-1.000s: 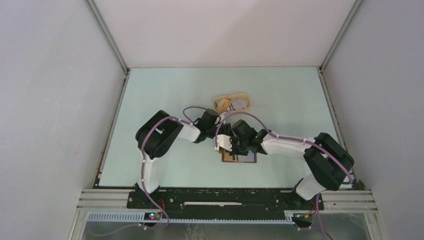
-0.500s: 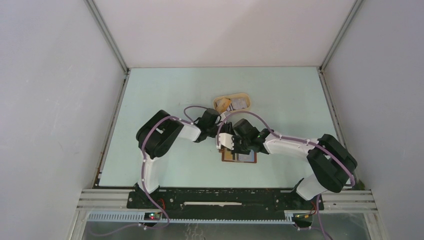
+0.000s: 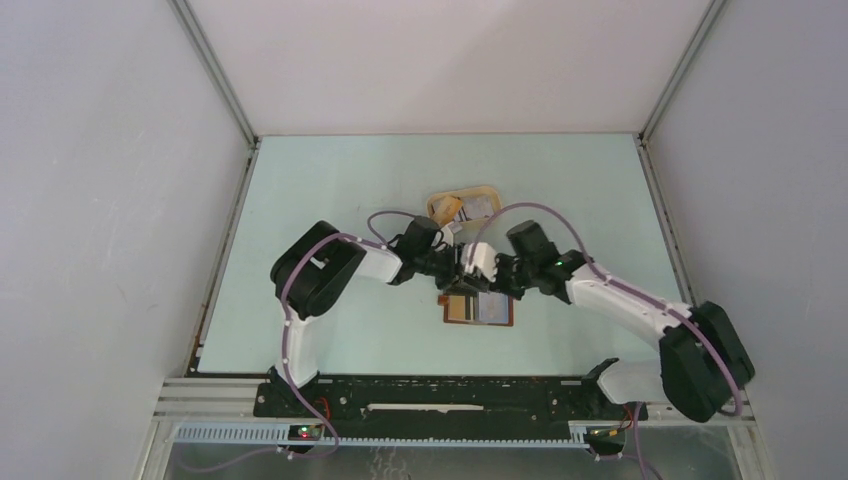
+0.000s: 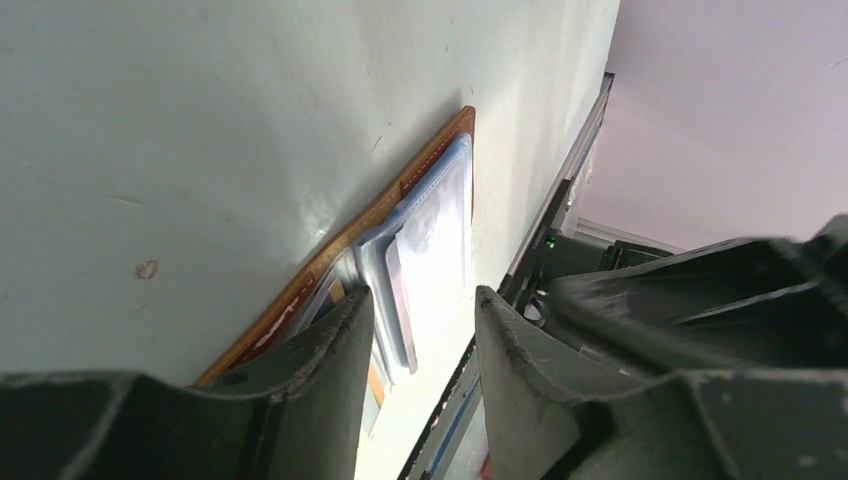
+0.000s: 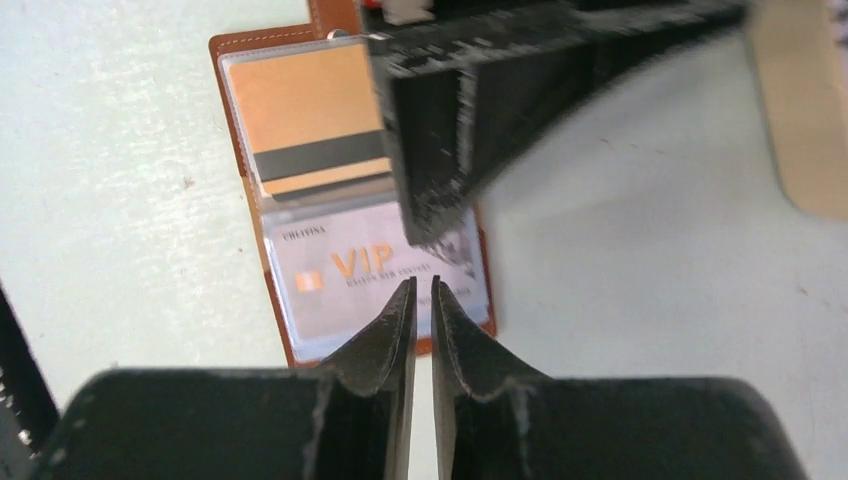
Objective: Put the credit cards into the card holder
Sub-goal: Insert the credit card into the card holder.
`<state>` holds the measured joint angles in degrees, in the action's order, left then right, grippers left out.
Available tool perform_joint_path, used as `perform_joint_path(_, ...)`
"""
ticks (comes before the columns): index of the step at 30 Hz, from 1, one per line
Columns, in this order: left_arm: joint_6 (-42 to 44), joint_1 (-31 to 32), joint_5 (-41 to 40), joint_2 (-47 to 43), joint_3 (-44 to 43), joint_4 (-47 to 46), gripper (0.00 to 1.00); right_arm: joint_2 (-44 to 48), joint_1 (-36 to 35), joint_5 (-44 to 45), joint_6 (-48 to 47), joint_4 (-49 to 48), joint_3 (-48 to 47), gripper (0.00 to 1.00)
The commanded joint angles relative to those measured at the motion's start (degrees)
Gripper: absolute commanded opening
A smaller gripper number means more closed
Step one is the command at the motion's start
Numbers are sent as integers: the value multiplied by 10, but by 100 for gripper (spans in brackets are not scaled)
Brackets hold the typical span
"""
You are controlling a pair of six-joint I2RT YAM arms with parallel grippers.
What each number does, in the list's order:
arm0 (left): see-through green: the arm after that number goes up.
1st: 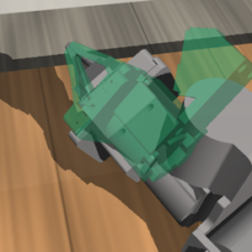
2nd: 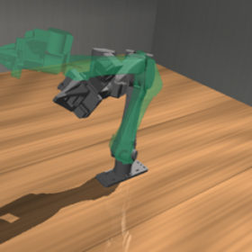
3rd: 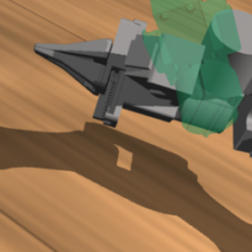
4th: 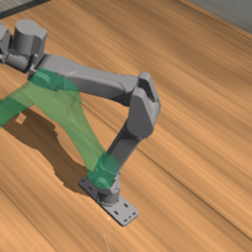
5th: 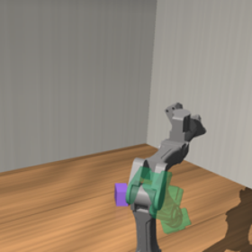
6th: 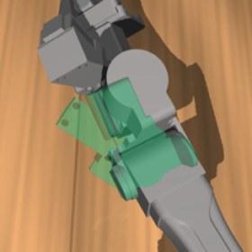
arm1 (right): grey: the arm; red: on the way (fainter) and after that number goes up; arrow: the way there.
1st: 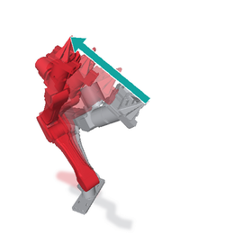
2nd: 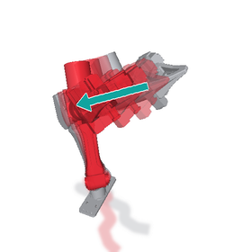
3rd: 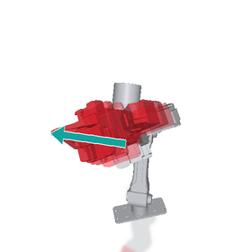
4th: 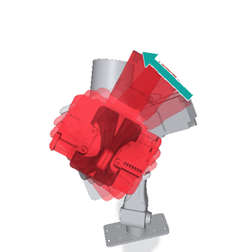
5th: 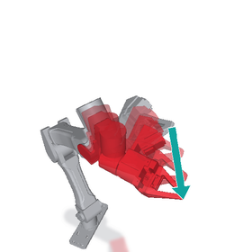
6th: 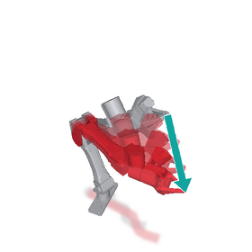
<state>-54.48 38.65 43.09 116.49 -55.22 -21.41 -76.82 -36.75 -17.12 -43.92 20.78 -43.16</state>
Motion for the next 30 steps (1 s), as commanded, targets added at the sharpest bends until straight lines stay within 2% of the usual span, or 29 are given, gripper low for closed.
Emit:
perform_joint_path(1,21,1,-71,-46,-8,31,49,76,84,-166,33,53,-17,18)
perform_joint_path(5,37,3,-105,-94,-1,37,52,118,157,-253,21,132,-45,24)
perform_joint_path(7,57,5,-126,-122,2,52,53,130,193,-288,40,151,-50,38)
perform_joint_path(10,96,12,-166,-171,12,79,53,120,241,-353,117,160,-56,72)
perform_joint_path(12,116,19,-188,-205,20,94,53,97,265,-408,138,183,-63,78)
perform_joint_path(17,183,54,-295,-321,25,153,54,14,294,-467,190,194,-72,78)
perform_joint_path(21,234,81,-402,-406,39,185,54,-56,295,-465,238,186,-78,77)
perform_joint_path(25,255,88,-481,-486,86,168,57,-106,292,-438,298,160,-80,74)
perform_joint_path(27,243,87,-504,-519,118,142,77,-124,292,-427,317,153,-83,71)
perform_joint_path(28,224,81,-507,-532,137,122,94,-131,293,-420,327,149,-84,71)
perform_joint_path(29,193,72,-496,-538,161,81,99,-139,293,-413,337,145,-85,71)
perform_joint_path(30,161,56,-466,-538,181,45,100,-145,293,-407,343,143,-85,71)
